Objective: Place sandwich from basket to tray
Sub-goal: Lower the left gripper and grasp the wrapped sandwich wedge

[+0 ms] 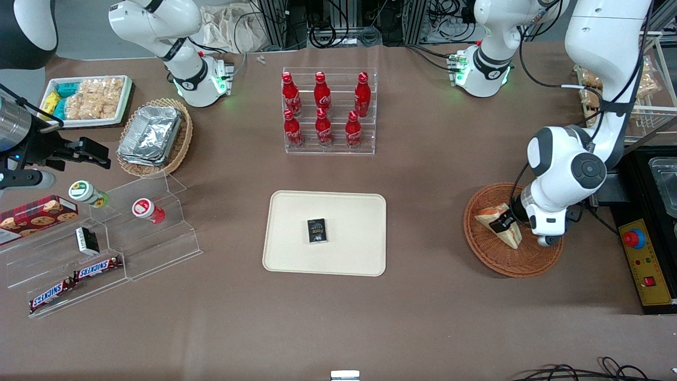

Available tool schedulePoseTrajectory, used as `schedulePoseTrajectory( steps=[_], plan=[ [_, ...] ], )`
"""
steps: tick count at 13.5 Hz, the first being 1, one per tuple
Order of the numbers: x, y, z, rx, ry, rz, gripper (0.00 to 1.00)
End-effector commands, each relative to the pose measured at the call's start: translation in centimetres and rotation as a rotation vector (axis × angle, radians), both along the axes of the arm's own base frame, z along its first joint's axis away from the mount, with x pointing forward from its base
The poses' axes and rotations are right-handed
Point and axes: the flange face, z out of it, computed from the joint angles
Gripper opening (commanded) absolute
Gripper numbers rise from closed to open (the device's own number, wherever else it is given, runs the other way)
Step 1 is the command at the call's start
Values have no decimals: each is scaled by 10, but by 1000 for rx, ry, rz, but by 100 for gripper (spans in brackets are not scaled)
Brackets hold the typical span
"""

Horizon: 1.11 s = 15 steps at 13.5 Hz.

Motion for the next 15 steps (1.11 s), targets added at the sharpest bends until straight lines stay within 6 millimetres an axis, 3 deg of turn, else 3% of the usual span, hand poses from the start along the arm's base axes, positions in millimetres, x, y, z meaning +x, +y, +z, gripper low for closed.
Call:
schedulePoseTrajectory(
  steps=[1,2,5,8,11,13,15],
  plan=[
    [-9,1,15,9,18,16,18],
    [-10,2,27,15,43,11,0],
    [-4,1,90,26,92,-3,0],
    [10,-6,173,26,127,-27,0],
    [20,-26,255,14,101,-117,0],
    [20,-46,291,7,69,-209,0],
    [19,-70,308,0,25,-339,0]
  ],
)
